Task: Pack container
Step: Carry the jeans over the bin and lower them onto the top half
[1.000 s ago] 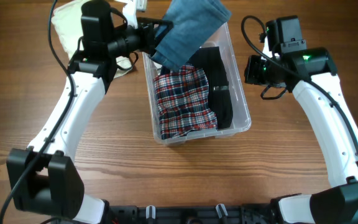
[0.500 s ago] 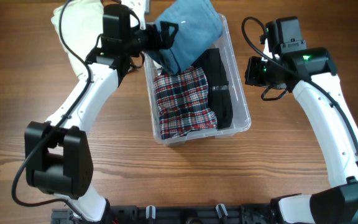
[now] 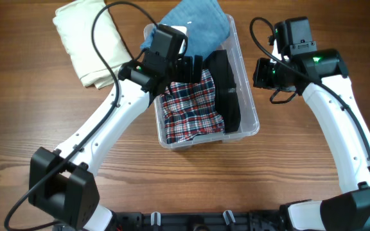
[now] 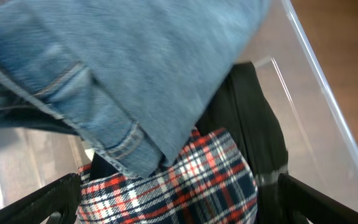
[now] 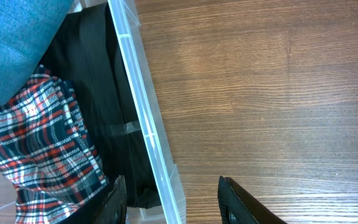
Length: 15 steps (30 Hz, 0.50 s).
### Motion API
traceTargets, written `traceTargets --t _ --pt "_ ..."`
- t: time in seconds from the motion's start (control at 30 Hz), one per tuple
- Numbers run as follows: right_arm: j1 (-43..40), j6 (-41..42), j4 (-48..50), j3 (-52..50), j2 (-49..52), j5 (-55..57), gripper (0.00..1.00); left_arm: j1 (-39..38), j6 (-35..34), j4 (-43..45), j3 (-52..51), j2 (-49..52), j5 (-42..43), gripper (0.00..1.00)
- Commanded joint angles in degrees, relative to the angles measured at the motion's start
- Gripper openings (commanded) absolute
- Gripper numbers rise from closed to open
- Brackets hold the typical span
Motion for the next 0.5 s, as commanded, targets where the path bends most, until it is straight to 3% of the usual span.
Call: traceTargets --t 0.0,0.2,0.4,0.43,0.47 --pt "-0.28 0.63 0.13 -0.13 0.52 0.28 0.48 0.31 -9.16 0.81 0.00 0.44 -8.00 1.00" --pt "-0.28 0.61 0.20 -0.13 0.52 -0.11 0.48 0.22 -11.63 4.39 0.00 5.62 -5.27 1.00" --pt "-0.28 0.63 0.11 -0.13 0.52 -0.11 0.48 0.26 -11.58 15.63 0.00 12.11 -5.03 1.00" --pt "-0.28 0.63 0.11 -0.13 0.52 -0.13 0.48 0.26 -11.56 15.85 0.00 12.31 -4.66 0.92" --pt "-0.28 0.61 0.11 -0.13 0.52 -0.13 0.48 0.26 -11.52 15.80 0.02 12.28 -3.30 0.52"
